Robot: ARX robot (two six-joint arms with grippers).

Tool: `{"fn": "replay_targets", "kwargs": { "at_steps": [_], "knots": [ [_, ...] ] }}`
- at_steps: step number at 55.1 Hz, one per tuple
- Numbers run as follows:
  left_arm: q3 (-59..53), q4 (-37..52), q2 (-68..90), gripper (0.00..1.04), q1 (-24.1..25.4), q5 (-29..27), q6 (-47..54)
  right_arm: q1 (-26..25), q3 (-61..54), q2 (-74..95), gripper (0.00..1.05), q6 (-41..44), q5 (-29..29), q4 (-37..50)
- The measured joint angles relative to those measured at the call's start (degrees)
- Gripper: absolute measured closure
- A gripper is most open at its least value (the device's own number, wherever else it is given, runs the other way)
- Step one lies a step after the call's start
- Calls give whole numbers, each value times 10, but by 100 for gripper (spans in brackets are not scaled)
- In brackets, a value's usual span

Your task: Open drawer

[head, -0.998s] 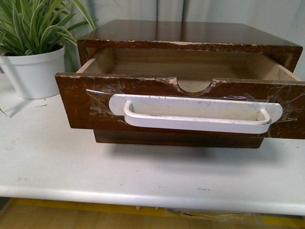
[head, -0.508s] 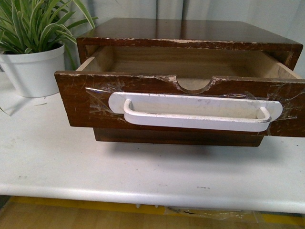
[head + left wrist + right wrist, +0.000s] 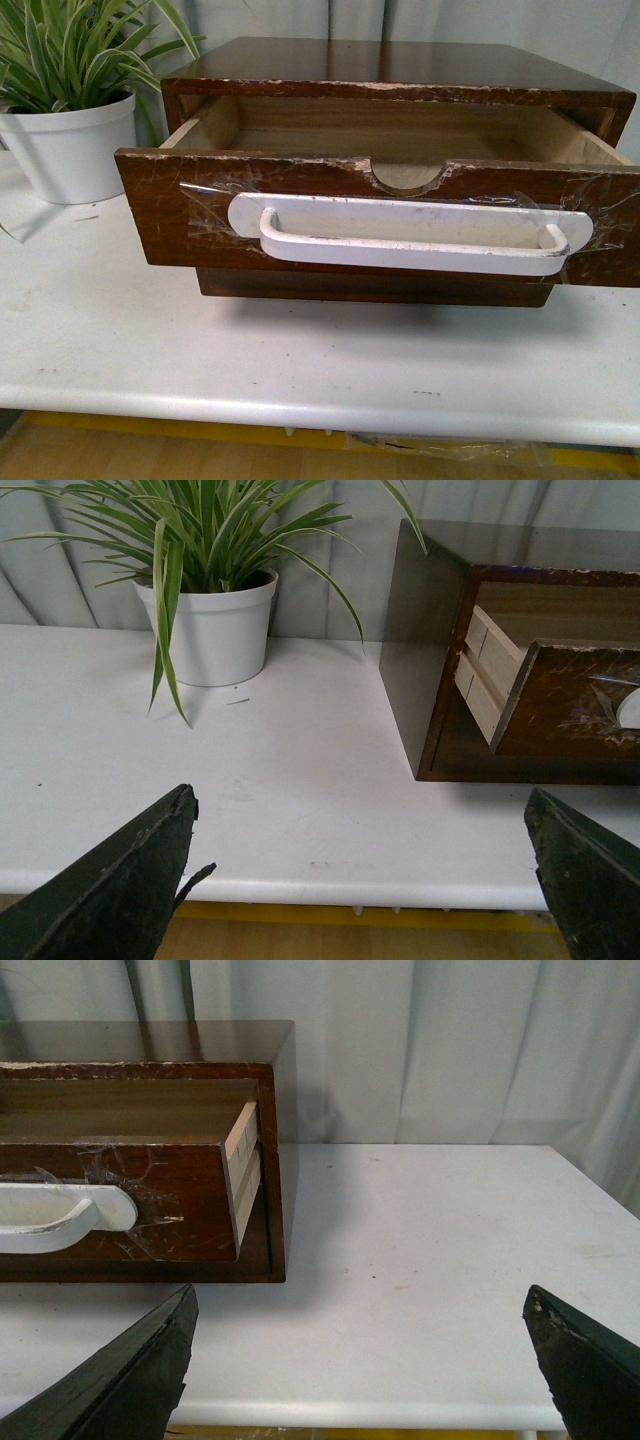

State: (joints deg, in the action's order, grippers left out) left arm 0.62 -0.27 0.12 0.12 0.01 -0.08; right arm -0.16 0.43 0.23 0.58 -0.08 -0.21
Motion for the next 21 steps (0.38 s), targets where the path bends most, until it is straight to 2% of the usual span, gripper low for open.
{"fn": "replay_targets", "kwargs": {
  "at_steps": [21],
  "knots": [
    [0,0,0,6,0,0,0,0,0,0,9,0,0,0]
  ]
}}
